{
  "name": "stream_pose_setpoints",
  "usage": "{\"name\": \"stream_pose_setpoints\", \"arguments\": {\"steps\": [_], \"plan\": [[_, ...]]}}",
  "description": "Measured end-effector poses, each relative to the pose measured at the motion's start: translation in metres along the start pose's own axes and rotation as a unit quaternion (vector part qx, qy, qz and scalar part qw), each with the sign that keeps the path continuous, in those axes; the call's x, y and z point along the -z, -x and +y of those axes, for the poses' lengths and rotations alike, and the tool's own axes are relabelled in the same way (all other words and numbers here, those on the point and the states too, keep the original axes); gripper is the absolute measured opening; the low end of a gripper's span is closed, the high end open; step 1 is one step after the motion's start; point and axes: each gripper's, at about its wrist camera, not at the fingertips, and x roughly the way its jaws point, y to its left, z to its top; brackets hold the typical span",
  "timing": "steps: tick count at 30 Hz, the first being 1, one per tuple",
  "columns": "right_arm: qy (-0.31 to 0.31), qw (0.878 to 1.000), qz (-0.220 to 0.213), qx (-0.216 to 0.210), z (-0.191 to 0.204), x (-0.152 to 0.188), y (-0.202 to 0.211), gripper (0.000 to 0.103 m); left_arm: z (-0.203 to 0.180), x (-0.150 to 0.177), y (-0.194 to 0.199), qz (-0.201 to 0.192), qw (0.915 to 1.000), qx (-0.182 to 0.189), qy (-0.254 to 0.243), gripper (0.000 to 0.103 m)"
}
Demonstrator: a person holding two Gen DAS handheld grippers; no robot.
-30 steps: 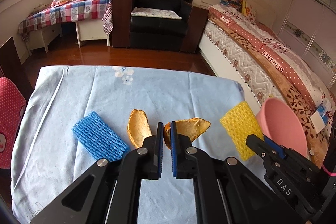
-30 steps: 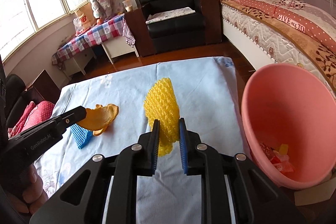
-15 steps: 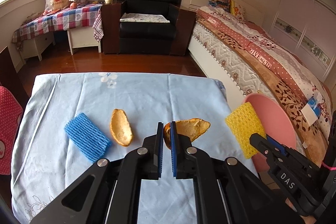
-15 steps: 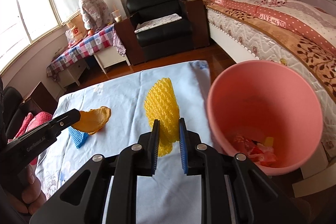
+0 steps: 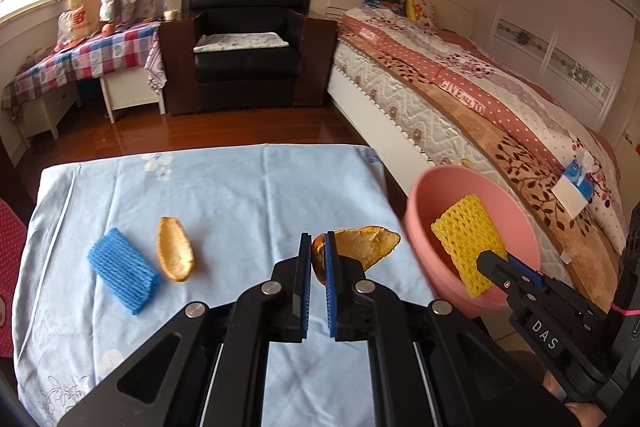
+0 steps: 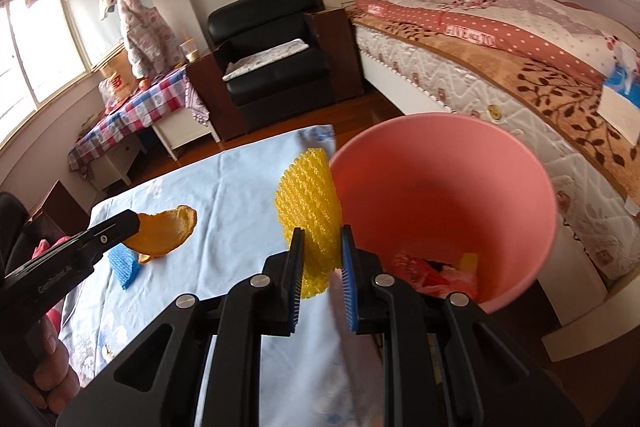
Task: Collect trash
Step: 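Carry the yellow foam net and orange peel over the pink bucket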
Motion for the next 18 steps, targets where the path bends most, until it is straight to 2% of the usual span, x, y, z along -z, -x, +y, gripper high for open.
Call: {"name": "stream_pose_setpoints", "arguments": {"steps": [18], "plan": [[-0.046,0.998,-0.014,0.047,-0.068,0.001,0.014,0.018,-0.078,-0.008,-0.021,0.007,0.9972,0.042,-0.062,0.005]]}}
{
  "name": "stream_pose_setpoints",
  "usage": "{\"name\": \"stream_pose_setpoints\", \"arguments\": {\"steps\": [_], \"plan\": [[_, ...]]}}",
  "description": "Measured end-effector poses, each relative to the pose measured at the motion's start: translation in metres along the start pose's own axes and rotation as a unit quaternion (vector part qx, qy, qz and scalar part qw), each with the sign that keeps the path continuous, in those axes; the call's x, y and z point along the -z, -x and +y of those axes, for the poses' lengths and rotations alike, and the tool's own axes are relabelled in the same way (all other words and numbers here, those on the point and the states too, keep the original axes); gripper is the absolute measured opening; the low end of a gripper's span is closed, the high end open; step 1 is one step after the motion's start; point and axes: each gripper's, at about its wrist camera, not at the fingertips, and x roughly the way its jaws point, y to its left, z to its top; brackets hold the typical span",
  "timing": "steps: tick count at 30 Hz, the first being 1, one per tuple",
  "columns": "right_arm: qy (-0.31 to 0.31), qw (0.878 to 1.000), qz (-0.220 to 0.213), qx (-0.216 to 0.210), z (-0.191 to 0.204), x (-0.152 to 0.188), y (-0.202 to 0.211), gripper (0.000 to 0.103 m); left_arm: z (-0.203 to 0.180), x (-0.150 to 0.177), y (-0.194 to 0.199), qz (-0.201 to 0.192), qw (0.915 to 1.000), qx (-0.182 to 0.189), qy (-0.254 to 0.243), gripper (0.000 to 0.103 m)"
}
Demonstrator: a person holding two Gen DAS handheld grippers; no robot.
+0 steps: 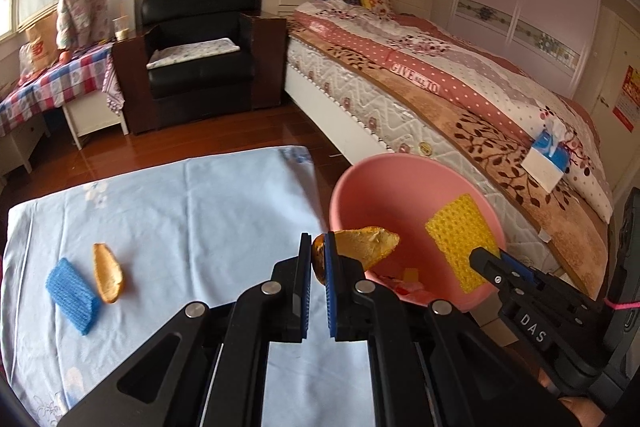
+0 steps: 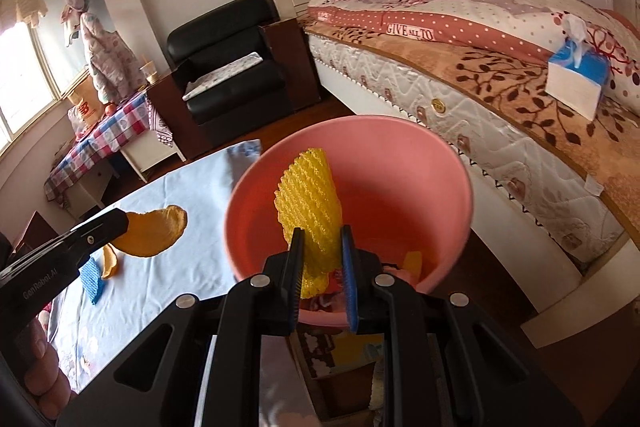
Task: Collect trash
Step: 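Carry the yellow foam net and orange peel over the pink bucket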
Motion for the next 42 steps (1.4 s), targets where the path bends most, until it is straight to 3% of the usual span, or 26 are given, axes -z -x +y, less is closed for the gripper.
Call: {"name": "stream_pose_setpoints", "arguments": {"steps": [19,42], "plan": [[-0.014,1.0,0.0,0.028,-0.031,-0.007,-0.005,0.018,-0.062,-0.003,-0.043,0.029,0.9968,0.037,-0.065,0.006],[-0.015,0.999,0.018,0.036,-0.039,-0.006,-0.024,0.018,-0.064,0.003,-0.076,0.062,0.9951,0.036,-0.068,0.006]]}}
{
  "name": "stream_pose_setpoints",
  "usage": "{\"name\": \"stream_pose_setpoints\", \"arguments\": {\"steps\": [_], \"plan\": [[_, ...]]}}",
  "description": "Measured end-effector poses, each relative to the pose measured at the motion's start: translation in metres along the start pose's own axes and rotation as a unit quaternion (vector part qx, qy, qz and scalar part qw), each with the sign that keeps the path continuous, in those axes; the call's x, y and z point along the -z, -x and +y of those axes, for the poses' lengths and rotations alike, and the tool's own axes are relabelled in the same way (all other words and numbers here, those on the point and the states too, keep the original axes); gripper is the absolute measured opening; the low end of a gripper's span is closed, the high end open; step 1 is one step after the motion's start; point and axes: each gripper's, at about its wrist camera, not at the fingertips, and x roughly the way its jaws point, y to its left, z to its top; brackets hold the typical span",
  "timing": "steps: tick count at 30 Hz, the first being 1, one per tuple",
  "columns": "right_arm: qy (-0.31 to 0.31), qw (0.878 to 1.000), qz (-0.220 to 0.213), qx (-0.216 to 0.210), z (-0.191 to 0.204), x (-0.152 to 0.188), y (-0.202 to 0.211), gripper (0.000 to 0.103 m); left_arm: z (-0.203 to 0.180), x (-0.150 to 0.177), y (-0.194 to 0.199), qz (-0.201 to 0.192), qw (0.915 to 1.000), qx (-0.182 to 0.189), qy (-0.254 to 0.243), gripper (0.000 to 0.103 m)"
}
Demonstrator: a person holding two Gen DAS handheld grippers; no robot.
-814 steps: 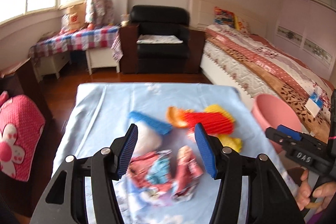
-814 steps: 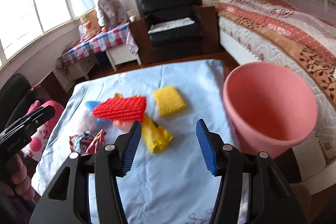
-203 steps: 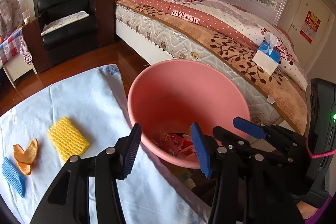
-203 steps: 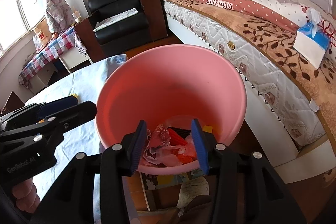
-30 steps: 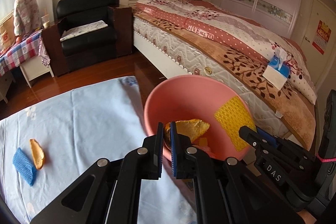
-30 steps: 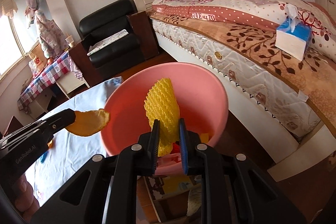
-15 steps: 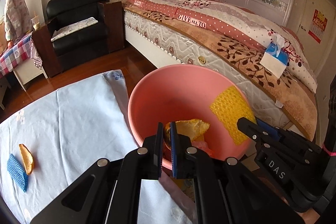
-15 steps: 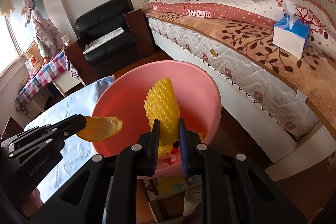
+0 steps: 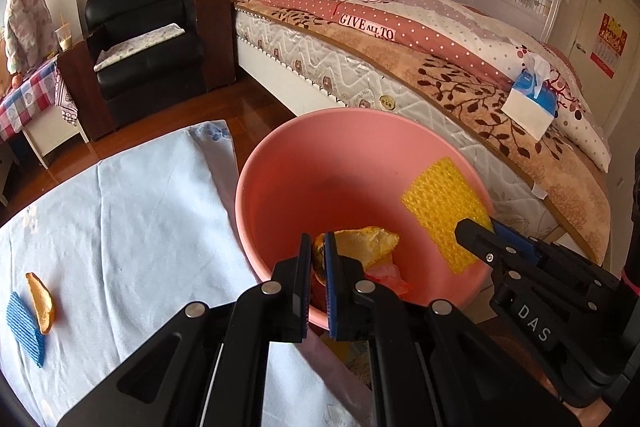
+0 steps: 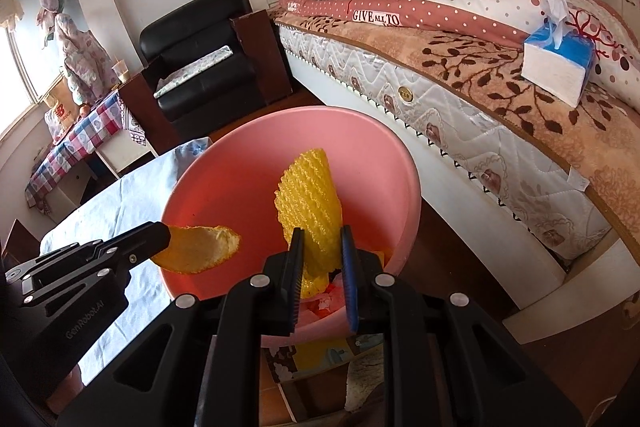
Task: Collect trash
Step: 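Carry the yellow foam net and orange peel over the pink bucket, then open both grippers to drop the yellow net and orange peel into the bucket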
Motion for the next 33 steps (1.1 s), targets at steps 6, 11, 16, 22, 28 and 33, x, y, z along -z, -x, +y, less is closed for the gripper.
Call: {"name": "stream_pose_setpoints", "arguments": {"steps": [6,11,16,22,28,33], "plan": [[0.001,1.0,0.002,0.002,0.0,0.001,-0.003,0.018,0.002,0.0,-0.002,0.002,1.0,0.0,0.005,0.006],[0.004,1.0,0.003,0.003,0.001,0.001,-0.005,0.018,0.001,0.0,-0.001,0.001,1.0,0.0,0.006,0.006],[0.004,1.0,0.001,0.004,0.001,0.001,-0.004,0.018,0.0,-0.001,0.001,-0.005,1.0,-0.001,0.007,0.012],[0.002,1.0,0.002,0.002,0.001,0.001,-0.004,0.019,-0.003,-0.001,0.007,-0.016,0.9999,-0.004,0.004,0.038],[0.005,1.0,0.004,-0.005,0.002,0.002,-0.003,0.028,-0.001,-0.002,0.011,-0.018,0.9998,-0.008,0.009,0.044],[0.0,1.0,0.002,-0.011,0.002,0.001,0.0,0.036,0.002,-0.001,0.016,-0.023,0.9996,-0.01,0.015,0.045]]}}
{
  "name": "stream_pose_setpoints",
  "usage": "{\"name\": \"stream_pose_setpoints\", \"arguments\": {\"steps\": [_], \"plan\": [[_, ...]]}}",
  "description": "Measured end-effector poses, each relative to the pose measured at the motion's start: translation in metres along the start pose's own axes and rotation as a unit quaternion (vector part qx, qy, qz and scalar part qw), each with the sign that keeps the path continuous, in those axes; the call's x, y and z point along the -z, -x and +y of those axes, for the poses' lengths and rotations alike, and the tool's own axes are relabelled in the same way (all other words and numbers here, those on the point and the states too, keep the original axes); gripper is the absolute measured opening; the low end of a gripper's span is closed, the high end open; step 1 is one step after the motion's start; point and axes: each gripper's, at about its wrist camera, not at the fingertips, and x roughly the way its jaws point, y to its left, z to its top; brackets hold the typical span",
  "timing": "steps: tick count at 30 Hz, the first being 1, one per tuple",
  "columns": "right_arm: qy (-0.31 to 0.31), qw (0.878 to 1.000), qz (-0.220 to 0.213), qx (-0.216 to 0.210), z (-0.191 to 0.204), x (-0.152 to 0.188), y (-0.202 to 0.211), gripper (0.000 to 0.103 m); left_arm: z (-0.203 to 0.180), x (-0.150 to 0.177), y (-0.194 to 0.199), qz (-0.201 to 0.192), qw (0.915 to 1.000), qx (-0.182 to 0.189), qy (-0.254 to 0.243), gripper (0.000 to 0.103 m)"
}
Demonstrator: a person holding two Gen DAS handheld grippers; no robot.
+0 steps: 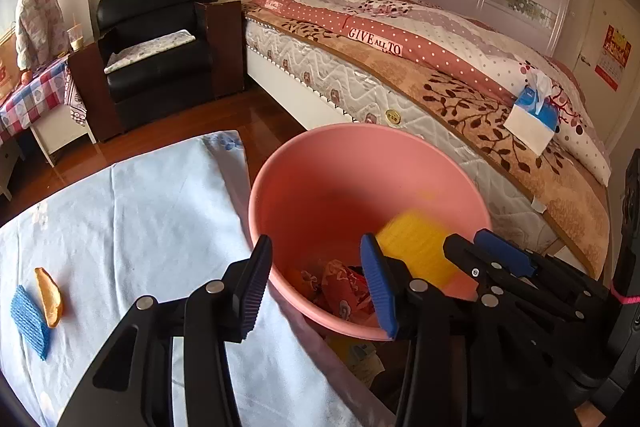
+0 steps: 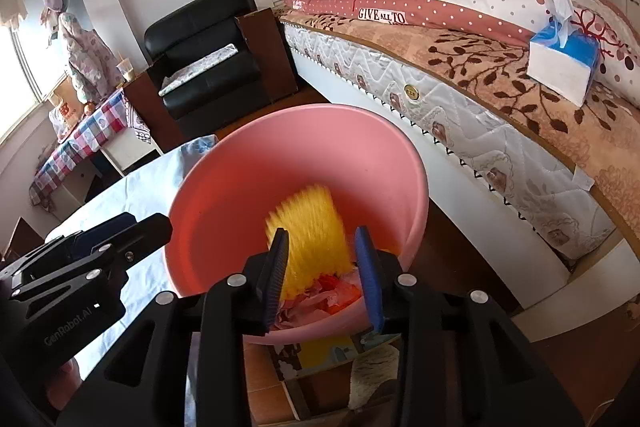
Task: Collect trash
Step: 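Open both grippers to drop the yellow net and orange peel into the bucket, then move both tools back over the table toward the blue net and peel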
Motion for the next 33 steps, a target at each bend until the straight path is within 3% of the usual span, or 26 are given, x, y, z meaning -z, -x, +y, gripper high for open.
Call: {"name": "stream_pose_setpoints", "arguments": {"steps": [16,33], "plan": [[0.013,1.0,-0.018,-0.003,0.015,0.0,0.023,0.036,0.016,0.002,0.029,-0.021,0.9996,-0.001,0.021,0.046],[0.033,0.998,-0.027,-0.039,0.059,0.018,0.038,0.036,0.069,0.017,0.064,-0.034,0.997,-0.025,0.064,0.046]]}}
